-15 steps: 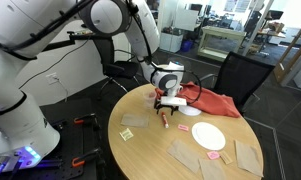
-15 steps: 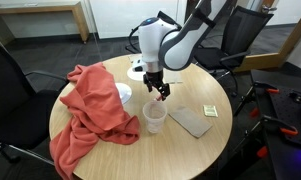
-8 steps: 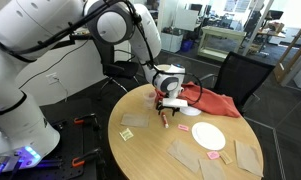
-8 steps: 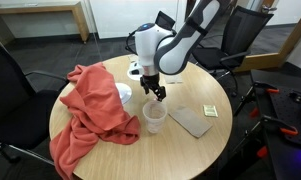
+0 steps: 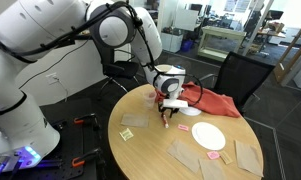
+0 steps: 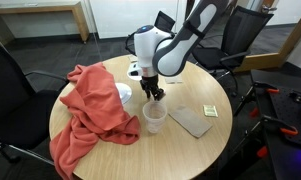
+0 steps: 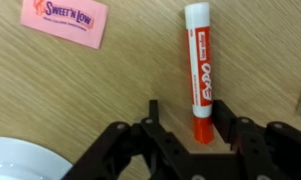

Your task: Pick up the pen from table and put it in the plastic colourless cup.

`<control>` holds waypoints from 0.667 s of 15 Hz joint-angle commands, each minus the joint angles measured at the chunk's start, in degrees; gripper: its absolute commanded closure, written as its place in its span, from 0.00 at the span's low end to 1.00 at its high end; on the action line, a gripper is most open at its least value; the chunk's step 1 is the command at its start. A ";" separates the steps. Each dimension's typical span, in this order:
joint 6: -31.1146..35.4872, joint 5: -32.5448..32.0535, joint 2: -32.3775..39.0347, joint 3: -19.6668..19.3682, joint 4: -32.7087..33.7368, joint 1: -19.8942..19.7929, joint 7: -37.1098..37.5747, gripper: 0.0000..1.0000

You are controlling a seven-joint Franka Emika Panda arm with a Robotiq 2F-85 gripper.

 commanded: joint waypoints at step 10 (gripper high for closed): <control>-0.03 1.19 -6.06 1.12 -3.15 -1.61 2.76 0.95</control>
